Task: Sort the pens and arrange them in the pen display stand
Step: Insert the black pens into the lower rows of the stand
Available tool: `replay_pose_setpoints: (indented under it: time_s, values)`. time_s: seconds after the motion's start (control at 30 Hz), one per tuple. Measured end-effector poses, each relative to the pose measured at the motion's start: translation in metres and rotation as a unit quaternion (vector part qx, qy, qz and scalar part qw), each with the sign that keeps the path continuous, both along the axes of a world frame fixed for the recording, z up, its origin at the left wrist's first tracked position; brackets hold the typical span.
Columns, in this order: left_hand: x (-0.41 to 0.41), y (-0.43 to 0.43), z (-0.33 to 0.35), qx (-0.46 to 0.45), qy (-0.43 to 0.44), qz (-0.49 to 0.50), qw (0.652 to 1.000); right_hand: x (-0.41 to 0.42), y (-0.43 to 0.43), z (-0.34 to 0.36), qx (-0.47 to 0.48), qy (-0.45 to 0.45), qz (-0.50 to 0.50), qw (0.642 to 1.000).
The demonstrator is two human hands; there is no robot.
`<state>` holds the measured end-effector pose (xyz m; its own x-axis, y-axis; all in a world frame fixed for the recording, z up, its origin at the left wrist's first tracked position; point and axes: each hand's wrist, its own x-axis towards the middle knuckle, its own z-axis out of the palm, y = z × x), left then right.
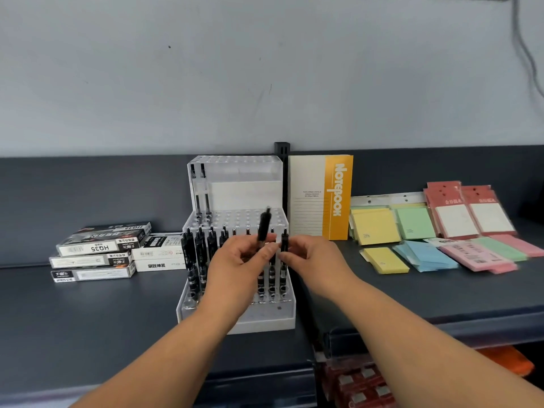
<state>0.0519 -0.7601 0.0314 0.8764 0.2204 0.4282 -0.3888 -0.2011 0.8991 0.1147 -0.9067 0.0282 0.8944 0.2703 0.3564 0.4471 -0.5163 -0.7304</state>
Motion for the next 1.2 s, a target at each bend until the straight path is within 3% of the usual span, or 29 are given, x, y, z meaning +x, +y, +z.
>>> replay_pose_setpoints:
  time_s: [0.07, 0.2, 0.5, 0.83, 1.03, 1.2]
  values:
    - [-0.002, -0.004, -0.003, -0.064, 0.013, -0.018, 0.998, 0.001, 0.0, 0.001, -0.001, 0.007, 0.011, 1.0]
    - [-0.003, -0.011, -0.012, -0.062, 0.01, 0.027, 0.998, 0.004, -0.004, 0.003, -0.009, 0.012, 0.027, 1.0]
    - [0.001, -0.02, -0.019, 0.056, 0.013, 0.117, 0.991, 0.012, -0.011, 0.006, -0.035, 0.015, 0.051, 0.998]
    - [0.012, -0.027, -0.018, 0.246, 0.081, 0.106, 0.96, 0.009, -0.016, 0.006, 0.022, 0.055, 0.074, 0.995]
    - [0.011, -0.027, -0.032, 0.224, 0.086, 0.117, 0.964, 0.006, -0.016, 0.004, 0.038, 0.069, 0.071, 0.994]
    - [0.011, -0.027, -0.031, 0.26, 0.085, 0.122, 0.954, 0.001, -0.015, 0.005, 0.031, 0.05, 0.045, 0.997]
